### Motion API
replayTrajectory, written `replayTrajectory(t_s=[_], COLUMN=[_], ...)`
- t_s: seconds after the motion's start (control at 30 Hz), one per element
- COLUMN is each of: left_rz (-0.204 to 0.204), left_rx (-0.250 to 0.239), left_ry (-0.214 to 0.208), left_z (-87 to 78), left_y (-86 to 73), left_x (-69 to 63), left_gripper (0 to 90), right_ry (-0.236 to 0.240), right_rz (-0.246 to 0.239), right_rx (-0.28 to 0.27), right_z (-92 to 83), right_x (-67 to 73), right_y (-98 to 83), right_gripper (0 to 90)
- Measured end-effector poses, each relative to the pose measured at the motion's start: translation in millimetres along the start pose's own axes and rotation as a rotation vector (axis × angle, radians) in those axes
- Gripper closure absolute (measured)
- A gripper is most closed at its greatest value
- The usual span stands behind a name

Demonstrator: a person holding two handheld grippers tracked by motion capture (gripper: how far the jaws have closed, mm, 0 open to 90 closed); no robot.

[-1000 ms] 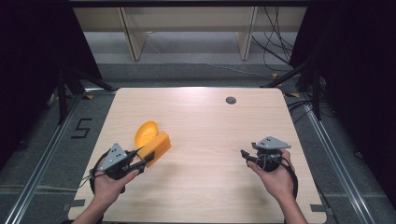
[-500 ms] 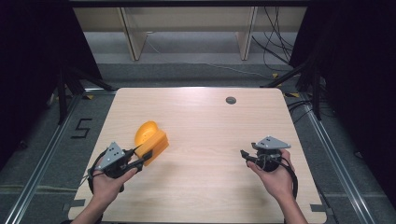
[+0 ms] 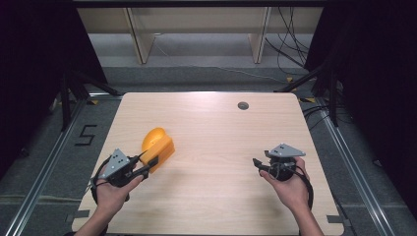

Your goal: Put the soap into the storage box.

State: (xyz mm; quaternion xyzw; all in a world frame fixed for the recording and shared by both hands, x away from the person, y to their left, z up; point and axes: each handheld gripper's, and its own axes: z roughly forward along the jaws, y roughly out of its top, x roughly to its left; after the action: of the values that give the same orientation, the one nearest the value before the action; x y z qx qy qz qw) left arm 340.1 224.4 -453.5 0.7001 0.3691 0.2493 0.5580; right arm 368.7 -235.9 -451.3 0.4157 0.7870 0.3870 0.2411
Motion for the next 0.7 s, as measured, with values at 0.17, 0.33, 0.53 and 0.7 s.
replayTrajectory(t_s=[0.17, 0.33, 0.53, 0.7], left_rz=[0.003, -0.002, -0.009, -0.028], left_rx=[-0.003, -0.006, -0.008, -0.016], left_ry=[0.014, 0.039, 0.066, 0.084], left_z=[0.2, 0.5, 0.8, 1.7], left_y=[0.9, 1.9, 3.0, 3.5], left_x=[0.3, 1.3, 4.2, 6.8], left_gripper=[60.2, 60.2, 60.3, 60.2], right_ry=[0.001, 0.001, 0.008, 0.003], right_rz=[0.0, -0.001, 0.001, 0.0], right_rx=[0.001, -0.002, 0.002, -0.001], right_z=[0.5, 0.5, 0.7, 0.2], right_x=[0.1, 0.3, 1.1, 0.5], right_y=[-0.1, 0.1, -0.1, -0.1], right_gripper=[45.9, 45.9, 45.9, 45.9])
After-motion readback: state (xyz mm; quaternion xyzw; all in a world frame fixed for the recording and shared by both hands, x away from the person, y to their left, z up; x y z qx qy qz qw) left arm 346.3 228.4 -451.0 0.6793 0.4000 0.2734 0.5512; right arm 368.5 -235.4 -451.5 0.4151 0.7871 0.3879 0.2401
